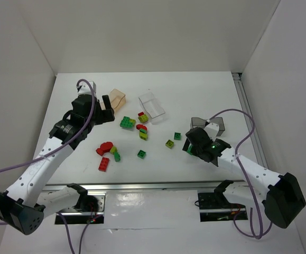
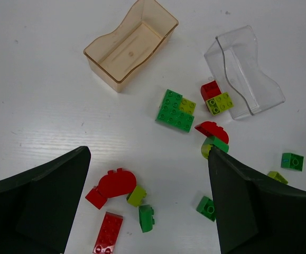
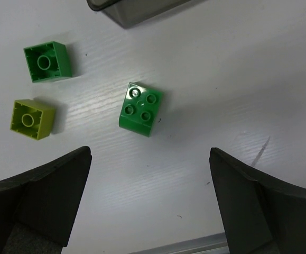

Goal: Sort the legos into containers by color

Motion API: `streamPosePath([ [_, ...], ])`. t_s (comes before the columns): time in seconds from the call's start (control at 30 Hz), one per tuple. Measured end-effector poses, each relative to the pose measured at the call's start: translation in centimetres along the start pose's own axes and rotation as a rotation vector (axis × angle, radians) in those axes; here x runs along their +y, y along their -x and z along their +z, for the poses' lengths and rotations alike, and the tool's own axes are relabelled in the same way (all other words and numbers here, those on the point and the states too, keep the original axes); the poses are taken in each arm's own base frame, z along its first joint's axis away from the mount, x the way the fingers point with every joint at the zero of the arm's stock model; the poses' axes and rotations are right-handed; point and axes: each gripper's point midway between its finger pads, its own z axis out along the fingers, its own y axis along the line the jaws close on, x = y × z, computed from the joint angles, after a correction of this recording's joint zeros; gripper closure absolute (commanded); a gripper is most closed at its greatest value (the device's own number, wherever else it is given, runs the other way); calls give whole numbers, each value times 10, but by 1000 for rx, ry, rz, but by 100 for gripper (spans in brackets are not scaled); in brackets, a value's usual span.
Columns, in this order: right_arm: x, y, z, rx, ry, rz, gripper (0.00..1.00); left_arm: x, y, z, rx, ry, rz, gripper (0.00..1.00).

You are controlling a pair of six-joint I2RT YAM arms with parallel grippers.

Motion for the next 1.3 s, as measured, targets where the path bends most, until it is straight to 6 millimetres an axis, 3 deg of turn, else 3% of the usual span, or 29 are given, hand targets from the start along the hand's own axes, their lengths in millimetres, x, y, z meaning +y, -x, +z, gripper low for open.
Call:
streamPosePath([
  [0.13,5,-9,8,26,9,15,2,-2,-3,0,12,-11,3,0],
  [0.23,11,-12,16,34,9,22,11,-3,-3,0,14,-17,4,0],
  [0.3,14,-14,22,38,5,19,23,-4,-3,0,17,-23,4,0],
  [0.53,11,-26,38,71,-51,-8,30,-5,-4,0,22,-33,8,0],
  [0.87,17,-24,52,60,-44,16,33,-5,-5,0,24,-32,12,0],
  [1.1,12,-28,63,76,-72,-6,48,-6,-8,4,39,-29,19,0],
  [1.17,14,-27,65,71,-63,-12,60,-6,-8,4,40,-30,21,0],
  [1.3,14,-23,65,64,-57,-23,62,-7,-8,5,41,-33,36,0],
])
